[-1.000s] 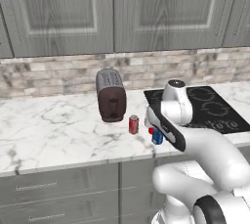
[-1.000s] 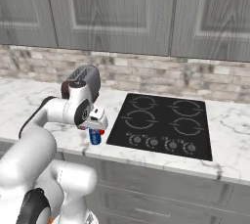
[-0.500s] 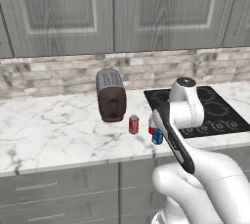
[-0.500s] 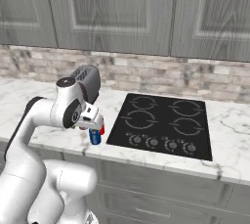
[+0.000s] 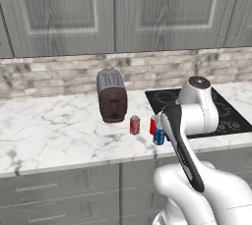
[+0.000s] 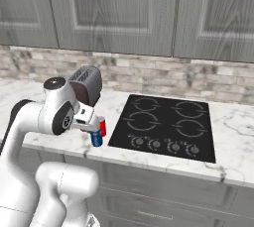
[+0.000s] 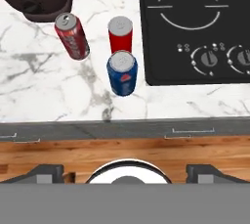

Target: Four empty soda cans are scattered around the kitchen. Gather all the cans and cluster them next to the stove for recycling.

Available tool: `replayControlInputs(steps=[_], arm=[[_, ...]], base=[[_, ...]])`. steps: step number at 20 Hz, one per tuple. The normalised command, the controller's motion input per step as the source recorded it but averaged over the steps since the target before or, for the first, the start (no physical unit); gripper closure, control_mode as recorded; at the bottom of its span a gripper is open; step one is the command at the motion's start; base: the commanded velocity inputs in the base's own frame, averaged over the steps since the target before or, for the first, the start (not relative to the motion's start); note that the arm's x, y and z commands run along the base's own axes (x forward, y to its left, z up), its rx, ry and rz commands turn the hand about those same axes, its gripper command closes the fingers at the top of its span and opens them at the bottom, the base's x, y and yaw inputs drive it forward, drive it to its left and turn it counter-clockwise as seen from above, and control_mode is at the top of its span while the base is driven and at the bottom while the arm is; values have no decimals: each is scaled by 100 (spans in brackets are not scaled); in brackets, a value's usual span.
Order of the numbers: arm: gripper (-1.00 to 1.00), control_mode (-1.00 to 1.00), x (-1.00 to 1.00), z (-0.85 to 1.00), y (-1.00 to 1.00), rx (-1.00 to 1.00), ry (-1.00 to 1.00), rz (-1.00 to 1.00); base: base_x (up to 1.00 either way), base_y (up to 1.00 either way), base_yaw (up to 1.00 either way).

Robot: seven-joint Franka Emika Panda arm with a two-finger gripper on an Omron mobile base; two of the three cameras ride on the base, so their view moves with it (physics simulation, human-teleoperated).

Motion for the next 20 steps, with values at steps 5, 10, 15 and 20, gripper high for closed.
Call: replayControlInputs(steps=[5, 10, 15, 20], arm=[[-100, -100, -24, 28, 0, 0, 0, 0], [-100, -100, -41, 13, 1, 0, 0, 0], [-100, 100, 0, 0, 0, 0, 0, 0], [-100, 100, 0, 0, 0, 0, 0, 0]], base=[[0, 0, 0], [0, 0, 0], [-90, 14, 2], [-100, 28, 5]])
